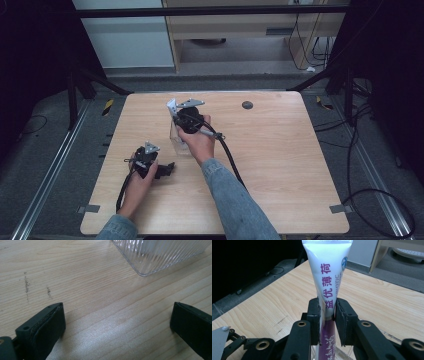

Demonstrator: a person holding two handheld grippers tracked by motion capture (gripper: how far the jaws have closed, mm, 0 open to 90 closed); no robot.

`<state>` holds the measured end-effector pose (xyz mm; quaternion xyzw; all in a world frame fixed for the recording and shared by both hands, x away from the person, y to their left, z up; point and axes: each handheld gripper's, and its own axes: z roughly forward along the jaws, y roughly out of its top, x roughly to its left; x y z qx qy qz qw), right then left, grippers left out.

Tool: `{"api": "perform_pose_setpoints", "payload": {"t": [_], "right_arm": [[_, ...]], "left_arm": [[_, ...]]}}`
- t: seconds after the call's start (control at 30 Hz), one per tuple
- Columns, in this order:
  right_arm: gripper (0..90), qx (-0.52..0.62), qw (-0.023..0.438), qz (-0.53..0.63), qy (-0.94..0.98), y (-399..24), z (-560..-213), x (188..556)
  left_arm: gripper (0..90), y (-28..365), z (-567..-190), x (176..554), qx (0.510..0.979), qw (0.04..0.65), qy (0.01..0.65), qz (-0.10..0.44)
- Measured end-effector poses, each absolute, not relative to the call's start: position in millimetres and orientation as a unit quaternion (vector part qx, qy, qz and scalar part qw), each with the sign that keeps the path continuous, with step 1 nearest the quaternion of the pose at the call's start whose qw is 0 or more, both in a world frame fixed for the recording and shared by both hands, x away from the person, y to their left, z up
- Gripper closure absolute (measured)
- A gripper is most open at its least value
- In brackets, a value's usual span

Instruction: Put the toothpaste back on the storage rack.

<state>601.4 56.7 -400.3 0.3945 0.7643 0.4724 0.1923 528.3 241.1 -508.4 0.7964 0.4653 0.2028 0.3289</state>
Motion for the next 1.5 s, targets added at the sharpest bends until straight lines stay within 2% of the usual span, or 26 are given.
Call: {"api": "perform_pose_setpoints", "payload": {"t": [0.87, 1.5], "right_arm": [[71.0, 0.397, 0.186, 0.469, 0.767, 49, -400, 598], [70.2, 0.393, 0.195, 0.458, 0.773, 28, -392, 588]], "left_arm": [[0.0, 241, -508, 528, 0.796, 0.329, 0.465, 0.203], [0.0, 241, -508, 528, 0.796, 0.329, 0.466, 0.203]]}}
